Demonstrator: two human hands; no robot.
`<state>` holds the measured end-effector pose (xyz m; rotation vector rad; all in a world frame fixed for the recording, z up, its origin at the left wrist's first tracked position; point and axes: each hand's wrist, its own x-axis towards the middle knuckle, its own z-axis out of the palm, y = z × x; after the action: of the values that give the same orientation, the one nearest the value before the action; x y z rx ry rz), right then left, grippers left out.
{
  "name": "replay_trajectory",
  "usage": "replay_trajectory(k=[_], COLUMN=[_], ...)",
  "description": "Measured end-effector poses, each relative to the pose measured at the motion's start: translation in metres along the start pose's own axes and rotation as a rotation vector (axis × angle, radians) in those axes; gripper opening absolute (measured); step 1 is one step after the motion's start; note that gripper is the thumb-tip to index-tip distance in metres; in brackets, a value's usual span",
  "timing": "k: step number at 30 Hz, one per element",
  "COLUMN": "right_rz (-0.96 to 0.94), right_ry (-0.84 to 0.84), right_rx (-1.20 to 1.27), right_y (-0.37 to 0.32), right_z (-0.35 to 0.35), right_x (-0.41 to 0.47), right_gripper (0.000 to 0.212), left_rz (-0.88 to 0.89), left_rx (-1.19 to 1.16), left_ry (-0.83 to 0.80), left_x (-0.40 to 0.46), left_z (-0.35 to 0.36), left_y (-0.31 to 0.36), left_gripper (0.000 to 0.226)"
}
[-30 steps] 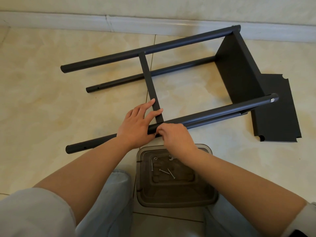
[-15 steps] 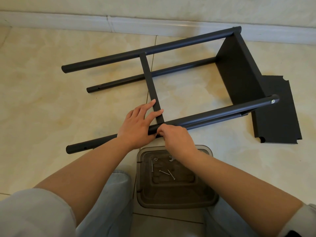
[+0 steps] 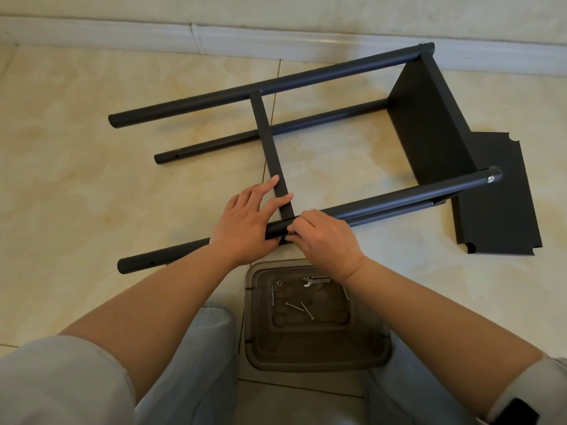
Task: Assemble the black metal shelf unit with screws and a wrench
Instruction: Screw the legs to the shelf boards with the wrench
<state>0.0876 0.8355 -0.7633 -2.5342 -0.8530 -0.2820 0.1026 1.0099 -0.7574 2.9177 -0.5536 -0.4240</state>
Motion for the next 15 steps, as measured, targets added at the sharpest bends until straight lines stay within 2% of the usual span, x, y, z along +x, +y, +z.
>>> replay_trajectory(k=[7, 15], right_rz=[-0.177, -0.232], right_ry=[0.052, 0.077], right_rx=[-0.172, -0.283], right_y=[0.012, 0.017], right_z=[0.002, 0.002], right_x=[0.002, 0.002], right_gripper=[0.012, 0.023], left_rz=[-0.006, -0.005], left_rx=[0.02, 0.023], left_ry=[-0.003, -0.006], left_x=[0.0, 0.0], left_z=[0.001, 0.0], left_y=[0.0, 0.0], left_gripper=[0.074, 0.074])
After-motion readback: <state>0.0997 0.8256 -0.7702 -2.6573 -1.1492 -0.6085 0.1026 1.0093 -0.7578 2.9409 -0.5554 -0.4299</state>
